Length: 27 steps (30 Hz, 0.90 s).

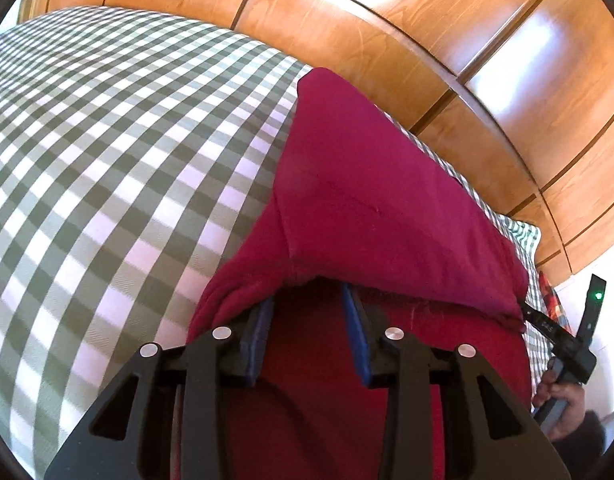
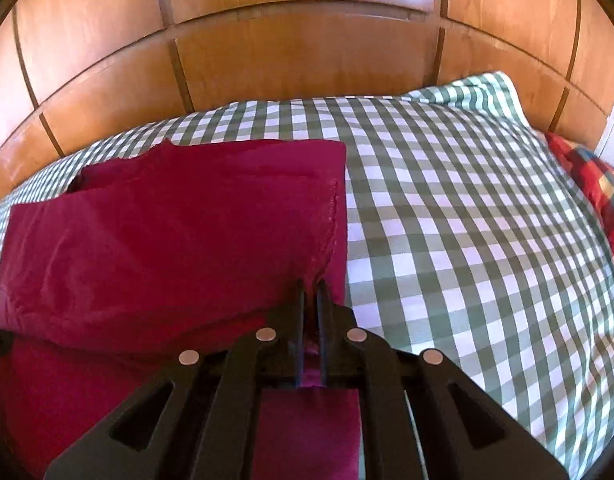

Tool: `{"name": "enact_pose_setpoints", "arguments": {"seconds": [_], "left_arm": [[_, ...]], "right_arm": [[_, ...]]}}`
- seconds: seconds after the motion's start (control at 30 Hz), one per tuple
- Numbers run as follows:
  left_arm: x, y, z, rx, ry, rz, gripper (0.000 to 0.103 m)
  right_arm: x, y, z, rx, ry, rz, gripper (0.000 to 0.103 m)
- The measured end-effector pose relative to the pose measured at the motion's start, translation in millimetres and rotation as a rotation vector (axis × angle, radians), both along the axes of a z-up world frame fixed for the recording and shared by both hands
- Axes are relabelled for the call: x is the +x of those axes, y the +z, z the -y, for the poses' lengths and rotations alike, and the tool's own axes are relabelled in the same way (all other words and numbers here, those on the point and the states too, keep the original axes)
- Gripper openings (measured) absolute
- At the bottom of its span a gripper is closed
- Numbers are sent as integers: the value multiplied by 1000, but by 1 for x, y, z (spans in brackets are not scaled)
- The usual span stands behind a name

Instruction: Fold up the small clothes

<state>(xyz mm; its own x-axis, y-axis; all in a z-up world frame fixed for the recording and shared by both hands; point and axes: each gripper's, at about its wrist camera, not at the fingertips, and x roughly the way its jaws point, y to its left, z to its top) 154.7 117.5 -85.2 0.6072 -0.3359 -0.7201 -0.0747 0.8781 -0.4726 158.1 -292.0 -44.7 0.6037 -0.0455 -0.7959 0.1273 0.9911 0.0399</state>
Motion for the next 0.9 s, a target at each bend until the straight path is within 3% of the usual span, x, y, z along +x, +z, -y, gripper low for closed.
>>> {"name": "enact_pose_setpoints", "arguments": {"seconds": [0.1, 0.13, 0.2, 0.3, 0.47, 0.6, 0.7, 0.8, 0.9], "left_arm": [[-11, 11, -4, -40, -43, -7, 35], [-15, 16, -5, -64, -63, 7, 35], [-21, 31, -5, -90, -97, 51, 35], [-18, 52, -1, -77, -115, 120, 37], [20, 62, 14, -72, -89, 154, 40], [52, 60, 28, -23, -89, 149, 40], [79, 46, 27, 8, -55, 100, 40], [101, 21, 18, 22, -34, 30, 40], [112, 6, 14, 51, -41, 29, 31]], "right_arm": [[-2, 12, 6, 61, 5, 2, 11], [-3, 15, 11, 95, 5, 2, 31], [-10, 24, 21, 121, -21, 31, 59], [-17, 41, 23, 134, -32, 68, 59], [-6, 56, -7, 139, 43, 108, 60], [17, 35, -29, 99, 84, 62, 60], [20, 0, -38, 28, 77, 0, 61], [-2, -15, -48, -79, 127, 92, 62], [0, -15, -47, -81, 121, 91, 63]]}}
